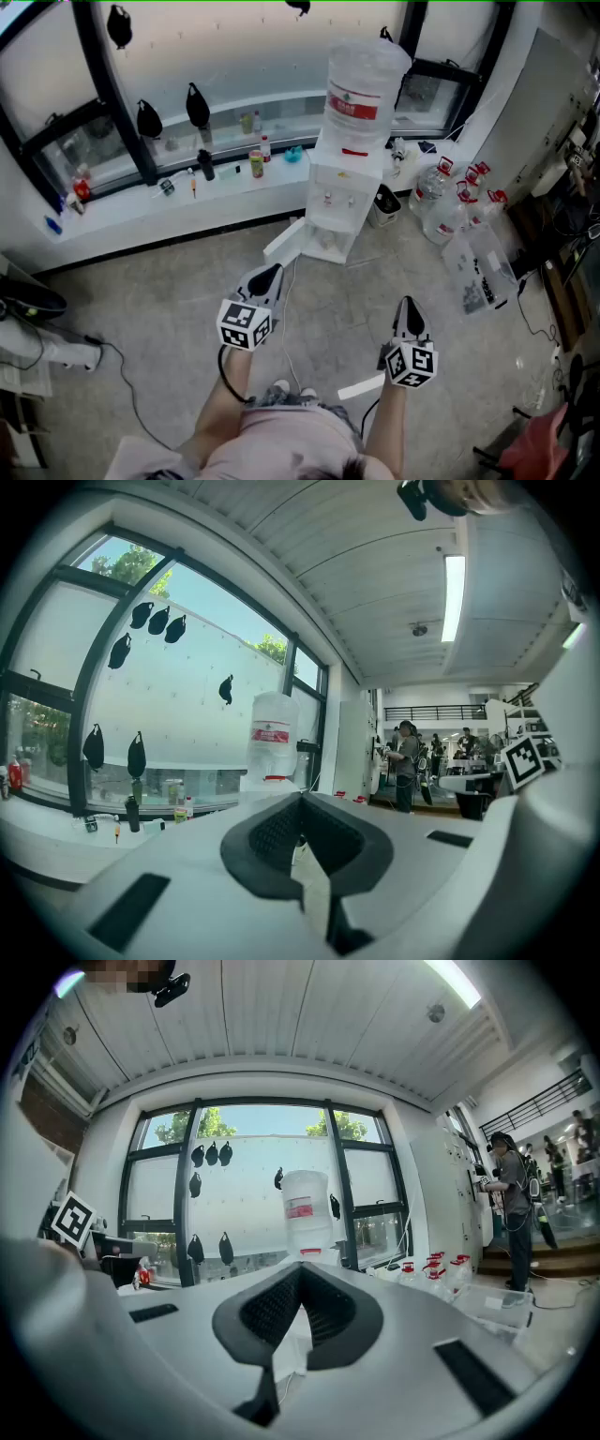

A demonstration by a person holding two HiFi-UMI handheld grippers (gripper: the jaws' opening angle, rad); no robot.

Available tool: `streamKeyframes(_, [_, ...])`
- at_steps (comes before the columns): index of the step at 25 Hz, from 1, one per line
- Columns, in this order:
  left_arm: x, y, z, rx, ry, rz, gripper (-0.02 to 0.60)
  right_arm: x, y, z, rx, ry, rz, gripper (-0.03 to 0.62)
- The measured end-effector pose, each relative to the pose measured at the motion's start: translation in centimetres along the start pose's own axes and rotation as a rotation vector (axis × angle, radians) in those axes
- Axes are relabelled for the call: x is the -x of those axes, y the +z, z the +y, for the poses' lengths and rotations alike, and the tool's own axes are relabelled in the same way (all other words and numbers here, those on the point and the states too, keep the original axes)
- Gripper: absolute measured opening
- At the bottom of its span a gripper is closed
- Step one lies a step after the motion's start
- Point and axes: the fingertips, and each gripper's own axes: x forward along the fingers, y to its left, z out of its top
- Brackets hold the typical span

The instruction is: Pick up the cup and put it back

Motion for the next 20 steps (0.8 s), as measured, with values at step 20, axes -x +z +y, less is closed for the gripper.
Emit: streamKeyframes(20, [0.22, -0.44, -0.25, 0.012, -0.004, 0.014, 0.025, 0.20, -0.31, 0.61, -0.005, 0.011, 0.009, 0.015])
